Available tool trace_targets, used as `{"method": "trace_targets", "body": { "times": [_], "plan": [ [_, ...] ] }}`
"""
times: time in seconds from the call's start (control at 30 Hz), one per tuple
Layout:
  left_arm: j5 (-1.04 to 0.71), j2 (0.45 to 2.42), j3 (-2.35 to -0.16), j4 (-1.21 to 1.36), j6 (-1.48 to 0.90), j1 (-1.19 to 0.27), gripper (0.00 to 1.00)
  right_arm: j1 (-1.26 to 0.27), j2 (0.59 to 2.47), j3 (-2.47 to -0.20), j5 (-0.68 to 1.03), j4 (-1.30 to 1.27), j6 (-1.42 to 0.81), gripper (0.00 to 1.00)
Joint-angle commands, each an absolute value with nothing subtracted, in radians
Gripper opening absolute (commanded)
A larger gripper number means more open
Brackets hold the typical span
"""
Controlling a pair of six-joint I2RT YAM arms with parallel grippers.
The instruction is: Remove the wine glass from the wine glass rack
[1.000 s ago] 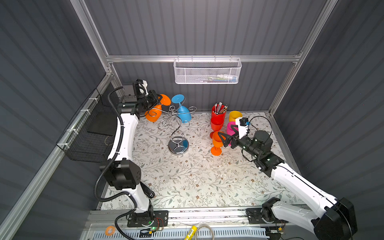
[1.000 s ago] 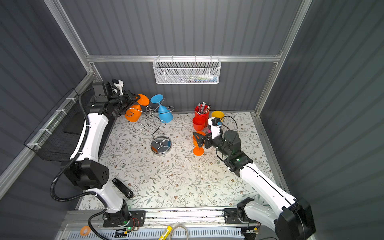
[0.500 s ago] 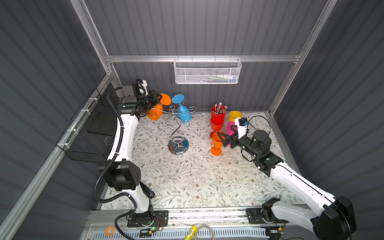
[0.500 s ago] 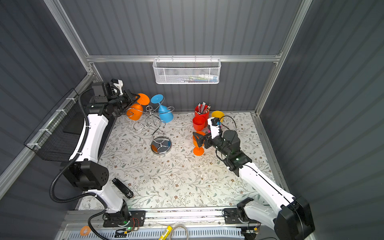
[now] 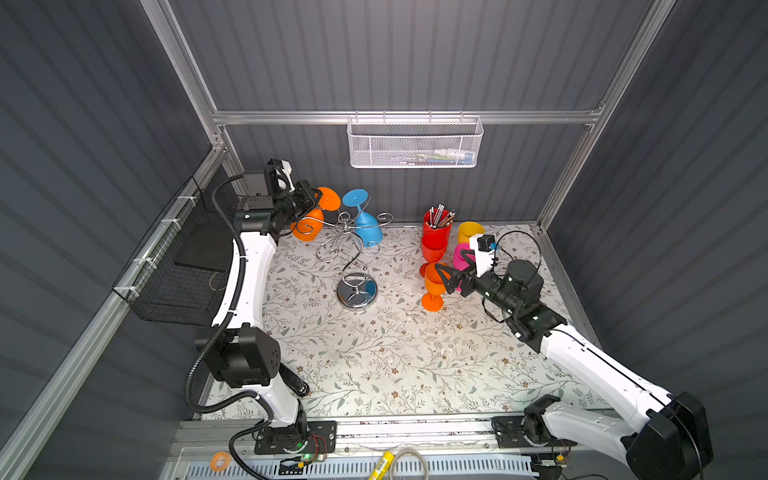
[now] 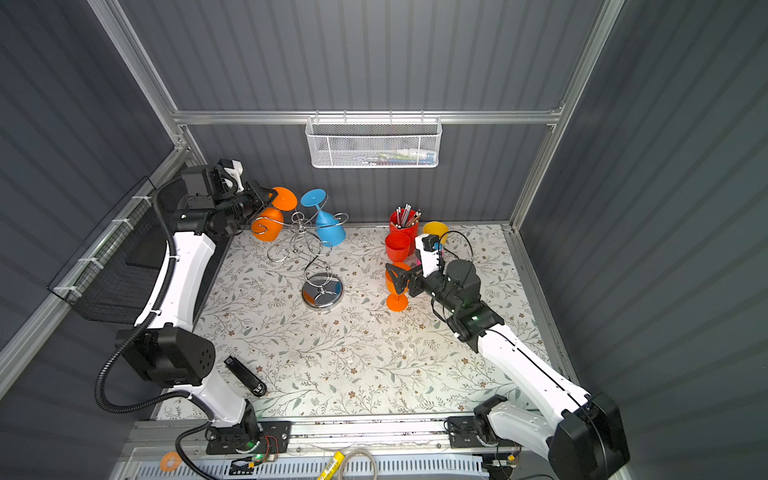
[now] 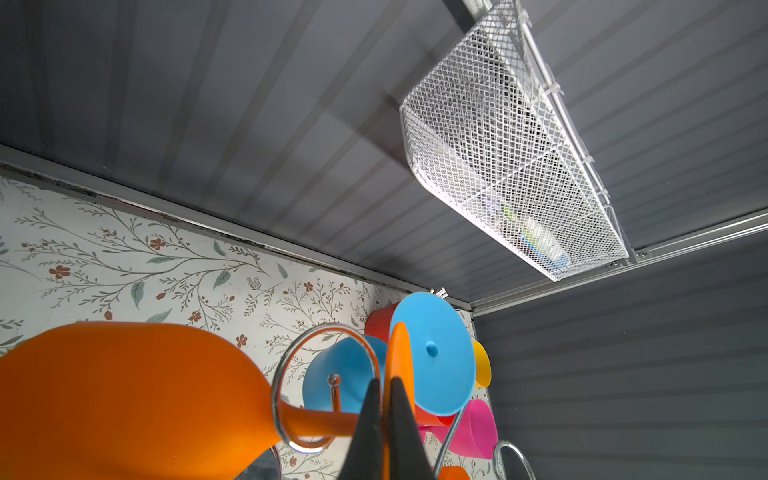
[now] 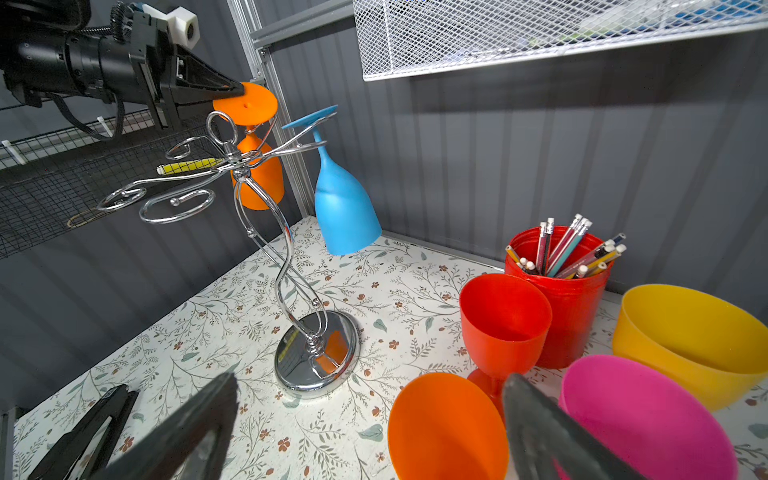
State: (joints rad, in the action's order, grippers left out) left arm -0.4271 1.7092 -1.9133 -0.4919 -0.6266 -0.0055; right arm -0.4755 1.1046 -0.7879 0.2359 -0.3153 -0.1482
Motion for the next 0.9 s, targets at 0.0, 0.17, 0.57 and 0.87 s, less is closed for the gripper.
{"method": "trace_targets", "body": {
  "times": [0.0,0.17,0.57,0.87],
  "plan": [
    [-0.404,1.662,-1.892,-0.431,-0.654,0.003,0.00,-0.483,1.105,-0.817,0.229,-0.308,-0.132,0.99],
    [-0.388,1.657,-1.870,-0.387,-0.672,0.005,0.00,-0.483,1.104,-0.816,0.234,-0.308,-0.130,0.99],
    [-0.376,1.687,-1.862,-0.300,-0.702,0.008,0.00,-0.494,1.098,-0.804,0.274,-0.330,-0.103,0.99],
    [-0.417,1.735,-1.854,-0.197,-0.763,0.011,0.00,-0.509,1.093,-0.796,0.291,-0.339,-0.077,0.99]
  ]
}}
